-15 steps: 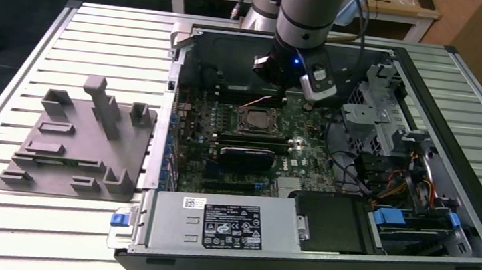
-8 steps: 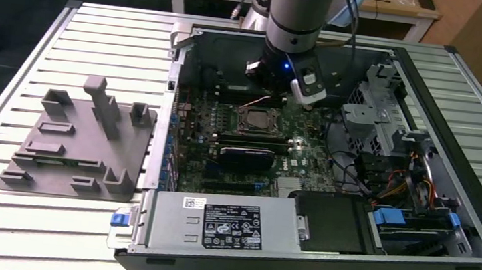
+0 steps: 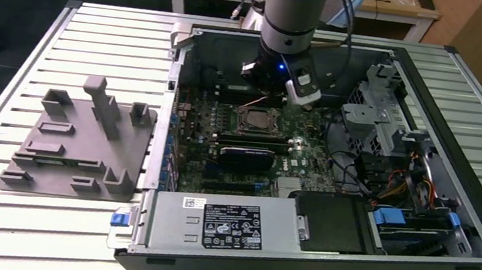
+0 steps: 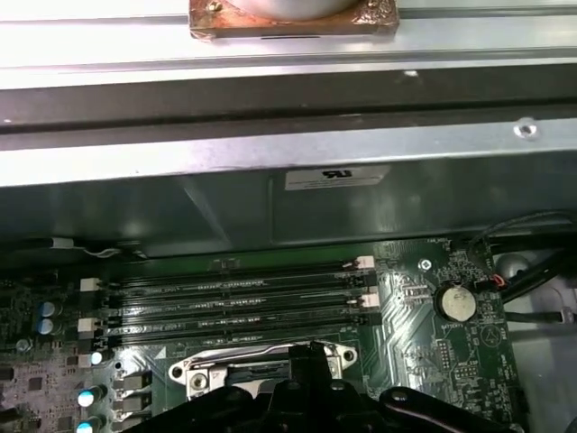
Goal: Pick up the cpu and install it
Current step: 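Install the first cpu locking lever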
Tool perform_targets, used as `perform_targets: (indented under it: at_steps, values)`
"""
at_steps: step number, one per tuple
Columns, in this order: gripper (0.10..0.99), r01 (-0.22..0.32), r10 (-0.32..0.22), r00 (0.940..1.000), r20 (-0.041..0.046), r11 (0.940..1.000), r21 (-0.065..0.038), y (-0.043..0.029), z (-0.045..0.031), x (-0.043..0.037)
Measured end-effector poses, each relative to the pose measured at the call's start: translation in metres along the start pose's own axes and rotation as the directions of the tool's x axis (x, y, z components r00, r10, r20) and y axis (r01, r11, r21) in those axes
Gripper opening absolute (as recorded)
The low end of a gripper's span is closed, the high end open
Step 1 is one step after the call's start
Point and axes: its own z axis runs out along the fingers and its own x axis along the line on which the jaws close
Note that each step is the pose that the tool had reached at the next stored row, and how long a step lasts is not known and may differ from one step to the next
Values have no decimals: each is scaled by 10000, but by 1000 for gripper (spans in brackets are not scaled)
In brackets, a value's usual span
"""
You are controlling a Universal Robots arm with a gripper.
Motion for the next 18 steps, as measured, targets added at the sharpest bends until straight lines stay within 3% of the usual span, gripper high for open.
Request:
perform_targets:
  at_steps: [5,9,15,18]
  values:
    - [106,3,-3,10000,1,10000,33,13,45,20]
    - [106,12,-12,10000,12,9999,167,27,100,26]
    - [106,21,-21,10000,25,9995,314,126,169,45]
    - [106,31,-32,10000,40,9989,458,161,204,73]
